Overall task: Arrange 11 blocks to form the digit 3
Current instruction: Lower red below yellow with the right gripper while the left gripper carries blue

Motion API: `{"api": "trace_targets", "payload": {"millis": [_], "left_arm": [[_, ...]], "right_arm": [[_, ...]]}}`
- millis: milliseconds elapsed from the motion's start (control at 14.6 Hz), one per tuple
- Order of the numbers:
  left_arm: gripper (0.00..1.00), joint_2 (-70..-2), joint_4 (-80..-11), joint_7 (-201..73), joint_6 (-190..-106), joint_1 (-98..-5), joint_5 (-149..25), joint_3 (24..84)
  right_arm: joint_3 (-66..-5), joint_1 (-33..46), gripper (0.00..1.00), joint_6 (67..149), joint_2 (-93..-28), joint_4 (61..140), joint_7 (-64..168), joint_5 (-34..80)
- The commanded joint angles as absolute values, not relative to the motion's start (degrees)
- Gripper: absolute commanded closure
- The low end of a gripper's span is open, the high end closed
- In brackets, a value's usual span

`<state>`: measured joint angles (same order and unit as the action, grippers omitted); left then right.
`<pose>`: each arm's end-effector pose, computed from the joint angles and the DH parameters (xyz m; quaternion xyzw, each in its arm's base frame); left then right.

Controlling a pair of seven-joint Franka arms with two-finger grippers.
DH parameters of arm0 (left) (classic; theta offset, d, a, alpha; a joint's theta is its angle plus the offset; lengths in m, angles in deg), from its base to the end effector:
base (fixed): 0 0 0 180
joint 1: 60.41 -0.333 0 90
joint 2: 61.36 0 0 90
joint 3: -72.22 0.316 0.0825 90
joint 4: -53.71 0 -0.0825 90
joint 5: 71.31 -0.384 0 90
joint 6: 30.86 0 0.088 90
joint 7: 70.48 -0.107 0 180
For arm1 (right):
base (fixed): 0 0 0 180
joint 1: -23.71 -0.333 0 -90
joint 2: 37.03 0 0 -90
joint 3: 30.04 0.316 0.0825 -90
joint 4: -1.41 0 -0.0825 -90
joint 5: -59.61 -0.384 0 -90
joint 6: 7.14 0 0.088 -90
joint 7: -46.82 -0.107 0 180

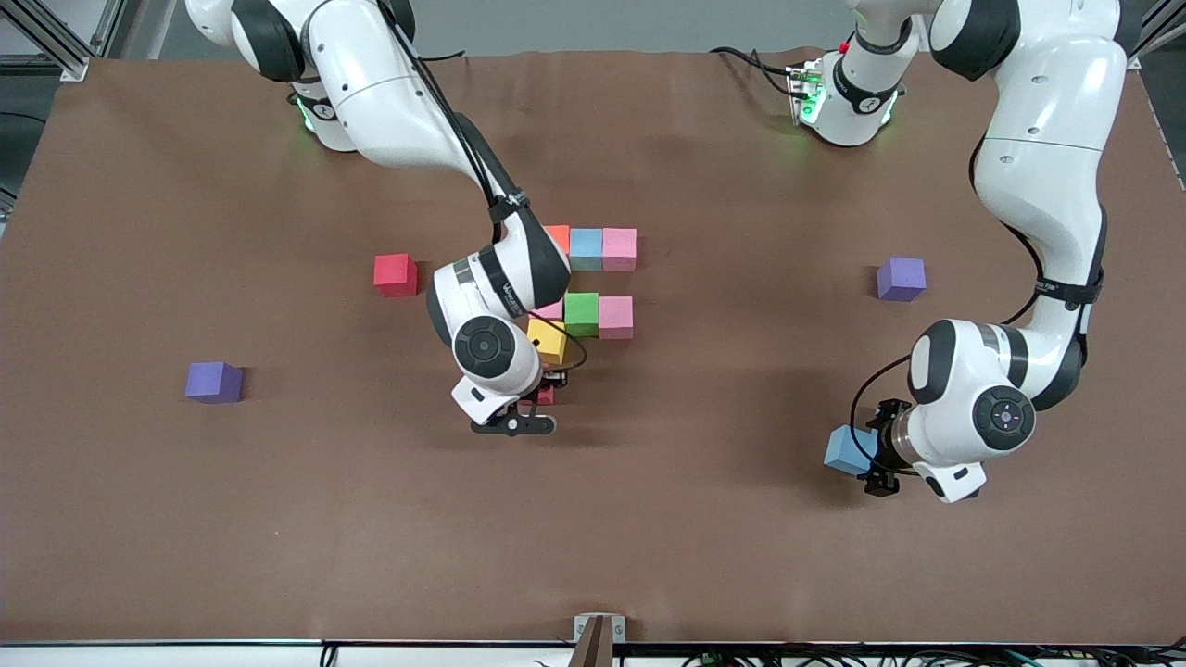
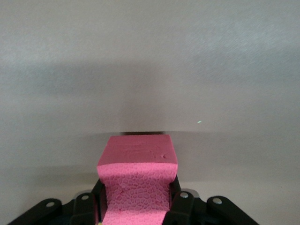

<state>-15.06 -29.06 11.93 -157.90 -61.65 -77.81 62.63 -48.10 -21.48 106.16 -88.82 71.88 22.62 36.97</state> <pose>0.7165 -0.0793 0.2093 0.8042 0.5941 -0.0195 0.0028 0.6187 0.4127 0.2286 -0.9971 0.0133 0.0723 0.0210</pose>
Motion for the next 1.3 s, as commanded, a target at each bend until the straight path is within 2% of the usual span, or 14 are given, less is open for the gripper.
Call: {"api": "trace_targets", "payload": {"millis": [0,205,479,615,1231], "left_arm": [[0.47,-14.3,-27.9,13.0,-157.9,-60.5,-78.1,62.5],[0.75,-15.0,-27.9,16.6,-157.6,-59.4,-77.9,62.4],[0.79,-16.7,-27.9,24.0,-155.8,-56.4,-77.9,61.9],[0.85,-17.2,-27.9,28.6,-155.6,-53.7,-77.9,61.9],[0.85,-18.2,-27.8,48.9,-155.5,-44.8,-78.2,61.9]], "right_arm": [[-48.5,-21.8,0.56,105.5,-89.2,71.2,22.0,34.7],[-48.5,-22.0,0.56,105.5,-89.3,71.5,22.4,34.1],[-48.5,-22.2,0.56,104.7,-89.2,71.5,22.4,34.4],[-48.5,-22.2,0.56,104.4,-89.2,71.5,22.4,34.4],[-48.5,-22.9,0.56,104.3,-89.2,72.0,22.3,34.5]]}}
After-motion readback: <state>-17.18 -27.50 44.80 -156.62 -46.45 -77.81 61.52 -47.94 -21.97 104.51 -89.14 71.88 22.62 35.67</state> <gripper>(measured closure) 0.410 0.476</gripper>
